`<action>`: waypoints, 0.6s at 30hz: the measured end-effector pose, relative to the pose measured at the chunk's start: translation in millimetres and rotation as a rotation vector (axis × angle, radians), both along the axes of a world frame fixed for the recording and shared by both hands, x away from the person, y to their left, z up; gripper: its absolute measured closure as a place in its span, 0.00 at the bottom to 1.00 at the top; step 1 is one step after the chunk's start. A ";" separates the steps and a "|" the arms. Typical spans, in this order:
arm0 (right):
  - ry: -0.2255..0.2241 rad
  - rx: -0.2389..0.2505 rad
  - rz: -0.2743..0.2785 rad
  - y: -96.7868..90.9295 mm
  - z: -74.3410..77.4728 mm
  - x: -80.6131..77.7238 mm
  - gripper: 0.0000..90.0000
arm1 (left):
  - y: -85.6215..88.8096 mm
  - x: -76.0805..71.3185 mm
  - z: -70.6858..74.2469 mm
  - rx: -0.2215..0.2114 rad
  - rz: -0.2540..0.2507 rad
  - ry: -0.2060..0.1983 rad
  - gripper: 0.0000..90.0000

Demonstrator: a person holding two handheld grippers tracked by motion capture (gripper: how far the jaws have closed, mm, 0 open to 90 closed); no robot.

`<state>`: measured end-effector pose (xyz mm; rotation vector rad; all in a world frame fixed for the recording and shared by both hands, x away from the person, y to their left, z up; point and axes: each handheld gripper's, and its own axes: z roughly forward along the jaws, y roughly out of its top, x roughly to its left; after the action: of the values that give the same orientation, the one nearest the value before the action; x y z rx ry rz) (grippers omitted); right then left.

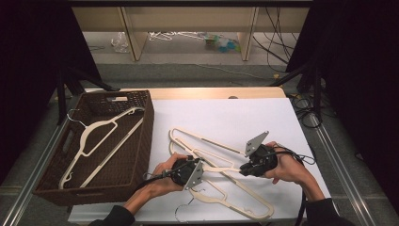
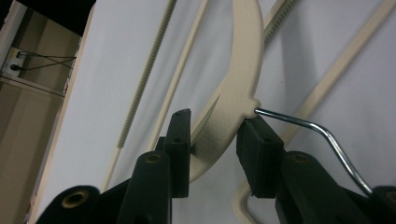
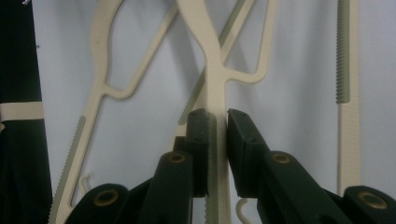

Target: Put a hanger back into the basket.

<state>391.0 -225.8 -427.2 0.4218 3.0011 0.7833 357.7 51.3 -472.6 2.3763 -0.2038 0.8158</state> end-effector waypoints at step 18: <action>-0.199 0.134 -0.200 -13.9 38.2 -9.2 0.52 | -3.1 -2.8 58.1 -0.061 0.008 -0.042 0.90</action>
<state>381.8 -239.7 -389.0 0.5977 2.6831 0.9490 354.9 48.2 -414.5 2.3058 -0.1833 0.8639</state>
